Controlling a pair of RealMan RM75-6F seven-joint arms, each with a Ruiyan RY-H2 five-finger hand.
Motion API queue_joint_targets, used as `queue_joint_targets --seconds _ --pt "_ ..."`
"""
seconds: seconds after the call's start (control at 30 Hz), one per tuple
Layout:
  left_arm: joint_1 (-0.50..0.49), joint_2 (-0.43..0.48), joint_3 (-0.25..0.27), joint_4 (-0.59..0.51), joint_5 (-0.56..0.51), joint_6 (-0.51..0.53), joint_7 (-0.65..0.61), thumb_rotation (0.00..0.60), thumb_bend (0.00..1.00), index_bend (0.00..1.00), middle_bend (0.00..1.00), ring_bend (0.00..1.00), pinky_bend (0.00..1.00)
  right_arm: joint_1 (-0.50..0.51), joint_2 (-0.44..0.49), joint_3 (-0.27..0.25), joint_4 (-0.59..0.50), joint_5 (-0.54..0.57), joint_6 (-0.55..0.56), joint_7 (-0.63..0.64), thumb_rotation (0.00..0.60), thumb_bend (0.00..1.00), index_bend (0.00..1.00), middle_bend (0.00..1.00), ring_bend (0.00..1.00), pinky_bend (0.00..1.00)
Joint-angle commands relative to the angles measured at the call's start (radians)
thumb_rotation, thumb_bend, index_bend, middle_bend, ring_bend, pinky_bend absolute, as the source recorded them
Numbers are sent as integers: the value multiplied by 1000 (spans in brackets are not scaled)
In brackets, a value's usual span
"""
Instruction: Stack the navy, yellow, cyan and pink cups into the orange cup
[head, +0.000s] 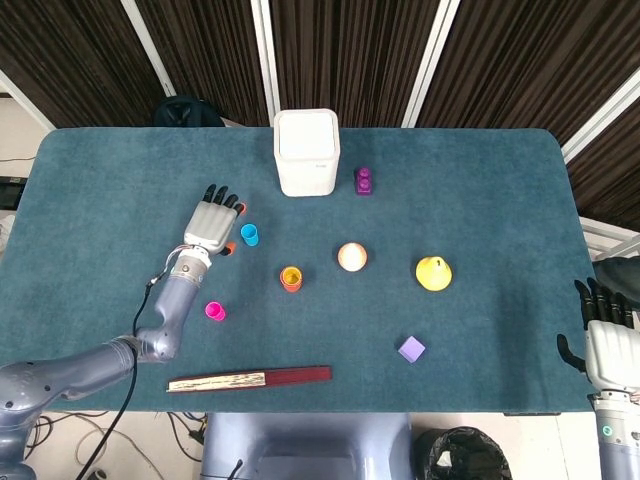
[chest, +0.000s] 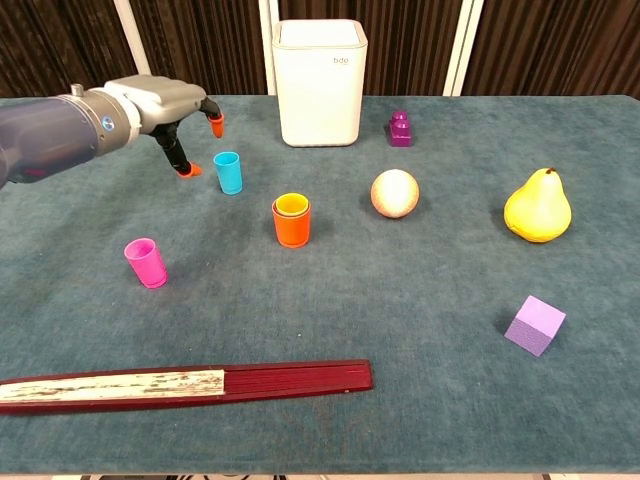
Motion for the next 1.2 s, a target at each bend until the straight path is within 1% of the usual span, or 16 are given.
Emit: queue_joint_targets --seconds 0.03,0.3,0.77,0.87,1.03,1.2 --pt "-6 -28 2 47 17 -27 -26 600 234 319 156 0 5 1 -3 0 5 3 -3 -2 600 430 48 0 44 0" --pt "-11 -61 4 112 57 -50 -68 600 256 360 158 0 5 3 -11 0 11 4 -5 -7 600 431 48 0 44 0" --pt "-17 -105 1 167 105 -53 -97 600 260 360 158 0 5 3 -9 -1 11 5 -6 -5 600 430 48 0 44 0" --pt "-19 -115 -3 174 111 -53 -98 600 281 365 159 0 5 3 -9 0 11 4 -5 -3 600 430 48 0 44 0" --pt "-22 -126 -5 179 122 -48 -94 600 312 398 165 0 5 2 -8 1 11 3 -1 0 600 430 49 0 44 0" --pt "-21 -130 -9 177 128 -40 -90 600 342 457 191 0 5 2 -7 1 10 3 -3 4 600 430 49 0 44 0"
